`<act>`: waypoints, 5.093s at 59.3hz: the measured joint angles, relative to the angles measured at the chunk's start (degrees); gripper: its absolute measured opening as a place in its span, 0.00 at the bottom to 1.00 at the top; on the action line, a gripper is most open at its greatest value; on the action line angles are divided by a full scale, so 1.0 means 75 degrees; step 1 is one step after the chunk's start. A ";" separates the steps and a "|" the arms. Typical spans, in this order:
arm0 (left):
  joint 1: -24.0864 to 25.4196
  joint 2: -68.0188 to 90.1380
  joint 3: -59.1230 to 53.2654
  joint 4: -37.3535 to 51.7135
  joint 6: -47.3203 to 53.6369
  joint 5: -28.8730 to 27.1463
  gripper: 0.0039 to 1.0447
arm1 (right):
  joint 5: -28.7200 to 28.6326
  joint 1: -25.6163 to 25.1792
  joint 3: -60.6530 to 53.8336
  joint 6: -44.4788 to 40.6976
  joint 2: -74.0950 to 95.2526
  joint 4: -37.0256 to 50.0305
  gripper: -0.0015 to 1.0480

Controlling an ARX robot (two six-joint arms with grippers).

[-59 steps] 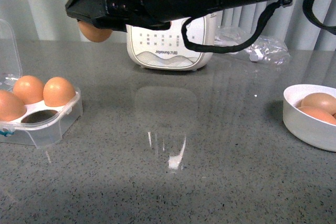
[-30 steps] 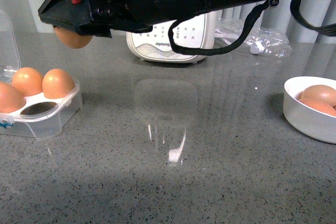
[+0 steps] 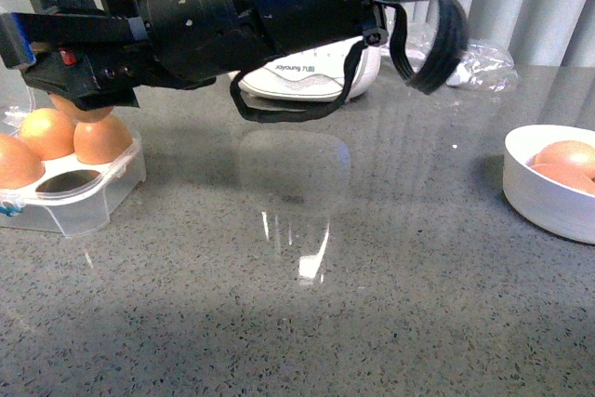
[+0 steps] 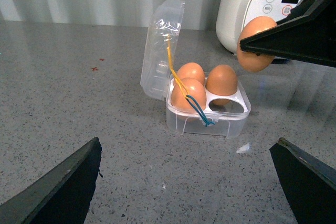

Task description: Put egg into box

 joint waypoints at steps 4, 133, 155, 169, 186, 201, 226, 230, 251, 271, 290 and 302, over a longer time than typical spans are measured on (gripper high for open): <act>0.0000 0.0000 0.0000 0.0000 0.0000 0.0003 0.94 | 0.0029 0.0093 0.0201 0.0000 0.0143 -0.0082 0.41; 0.0000 0.0000 0.0000 0.0000 0.0000 0.0003 0.94 | 0.3797 -0.5243 -0.5531 -0.0667 -0.5651 0.2410 0.93; 0.0000 0.0000 0.0000 0.0000 0.0000 0.0000 0.94 | 0.2795 -0.7018 -0.8638 0.0227 -0.9130 0.2124 0.44; 0.0000 0.0000 0.0000 0.0000 0.0000 0.0003 0.94 | 0.3564 -0.6286 -0.9766 0.0300 -1.0567 0.1824 0.03; 0.0000 0.0000 0.0000 0.0000 0.0000 0.0000 0.94 | 0.4366 -0.5511 -1.0284 0.0300 -1.1663 0.1265 0.03; 0.0000 0.0000 0.0000 0.0000 0.0000 -0.0003 0.94 | 0.4983 -0.4806 -1.0509 0.0297 -1.2356 0.0810 0.03; 0.0000 0.0000 0.0000 0.0000 0.0000 0.0003 0.94 | 0.5001 -0.4806 -1.0806 0.0297 -1.3365 0.0204 0.03; 0.0000 0.0000 0.0000 0.0000 0.0000 0.0003 0.94 | 0.5001 -0.4806 -1.0806 0.0297 -1.3490 0.0076 0.03; 0.0000 0.0000 0.0000 0.0000 0.0000 0.0000 0.94 | 0.4998 -0.4806 -1.0800 0.0297 -1.5128 -0.1585 0.03; 0.0000 -0.0003 0.0000 0.0000 0.0000 0.0003 0.94 | 0.4998 -0.4806 -1.0800 0.0297 -1.5137 -0.1626 0.24; 0.0000 -0.0003 0.0000 0.0000 0.0000 0.0003 0.94 | 0.4998 -0.4806 -1.0800 0.0297 -1.5137 -0.1626 0.77; -0.0621 0.1239 0.0860 -0.2180 -0.0729 -0.1824 0.94 | 0.5001 -0.4806 -1.0800 0.0306 -1.5134 -0.1626 0.93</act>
